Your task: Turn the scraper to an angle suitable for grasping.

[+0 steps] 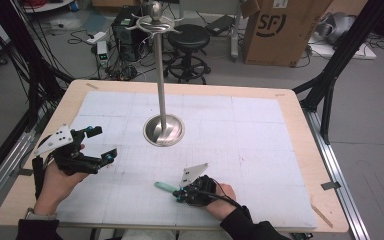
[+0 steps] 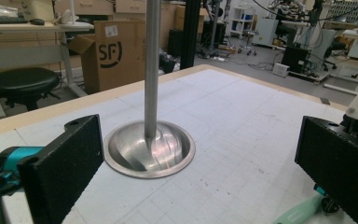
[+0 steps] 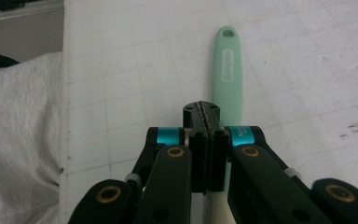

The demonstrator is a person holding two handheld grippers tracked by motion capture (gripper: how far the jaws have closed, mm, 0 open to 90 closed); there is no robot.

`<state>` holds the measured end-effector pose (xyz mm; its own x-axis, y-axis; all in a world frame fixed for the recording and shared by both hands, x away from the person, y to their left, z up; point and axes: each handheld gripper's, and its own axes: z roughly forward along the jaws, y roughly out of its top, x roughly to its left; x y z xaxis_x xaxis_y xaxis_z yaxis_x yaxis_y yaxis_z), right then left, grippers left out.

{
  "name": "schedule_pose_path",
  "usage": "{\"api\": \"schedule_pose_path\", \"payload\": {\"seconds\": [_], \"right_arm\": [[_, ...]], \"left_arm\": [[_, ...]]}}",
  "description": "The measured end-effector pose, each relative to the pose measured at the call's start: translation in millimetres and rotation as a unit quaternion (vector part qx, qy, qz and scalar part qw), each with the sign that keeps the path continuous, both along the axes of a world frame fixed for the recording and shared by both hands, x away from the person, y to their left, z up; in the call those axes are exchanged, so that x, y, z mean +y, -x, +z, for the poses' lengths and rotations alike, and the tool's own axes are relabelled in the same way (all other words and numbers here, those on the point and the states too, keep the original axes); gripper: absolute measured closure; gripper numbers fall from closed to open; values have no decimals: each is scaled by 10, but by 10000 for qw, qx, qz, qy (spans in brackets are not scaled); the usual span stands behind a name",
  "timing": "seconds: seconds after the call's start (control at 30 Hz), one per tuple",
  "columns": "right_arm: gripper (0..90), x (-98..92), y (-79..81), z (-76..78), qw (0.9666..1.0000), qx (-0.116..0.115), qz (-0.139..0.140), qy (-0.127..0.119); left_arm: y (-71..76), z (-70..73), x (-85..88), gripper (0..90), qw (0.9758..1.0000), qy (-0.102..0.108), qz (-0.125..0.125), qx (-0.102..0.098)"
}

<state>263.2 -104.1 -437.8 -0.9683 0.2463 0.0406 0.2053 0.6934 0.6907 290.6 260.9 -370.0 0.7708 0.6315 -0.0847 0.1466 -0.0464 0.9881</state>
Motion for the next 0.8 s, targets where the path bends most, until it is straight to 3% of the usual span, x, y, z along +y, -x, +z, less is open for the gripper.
{"api": "schedule_pose_path", "payload": {"seconds": [0.17, 0.27, 0.3, 0.47, 0.5, 0.53, 0.6, 0.67, 0.7, 0.73, 0.8], "right_arm": [[894, -147, -16, 177, 9987, -16, -213, -461], [721, -266, -22, 270, 9974, -106, -293, -654], [721, -266, -22, 270, 9974, -106, -293, -654], [485, -377, -41, 369, 9945, 42, -490, -926], [426, -388, -47, 379, 9945, 40, -487, -923], [326, -392, -45, 392, 9945, -75, -530, -896], [225, -394, -37, 433, 9944, -322, -528, -852], [185, -393, -40, 444, 9943, -277, -554, -863], [132, -389, -46, 460, 9953, -122, -590, -763], [132, -389, -46, 460, 9953, -122, -590, -763], [9, -370, -24, 459, 9953, -203, -737, -589]], "left_arm": [[-2, -2, 18, 17, 10000, 3, 23, 3], [3, 2, 24, 17, 10000, 15, 31, -8], [7, 5, 25, 17, 10000, 22, 27, -14], [26, 6, 66, 17, 10000, 19, 81, -12], [26, 6, 73, 17, 10000, 34, 86, -8], [24, 6, 83, 17, 10000, 19, 96, -13], [24, 4, 91, 17, 9999, 41, 109, 7], [22, 3, 94, 17, 9999, 43, 120, 1], [19, 3, 96, 17, 9999, 36, 127, -1], [17, 3, 94, 17, 9999, 31, 132, 2], [12, 1, 87, 17, 9999, 15, 120, 6]]}}
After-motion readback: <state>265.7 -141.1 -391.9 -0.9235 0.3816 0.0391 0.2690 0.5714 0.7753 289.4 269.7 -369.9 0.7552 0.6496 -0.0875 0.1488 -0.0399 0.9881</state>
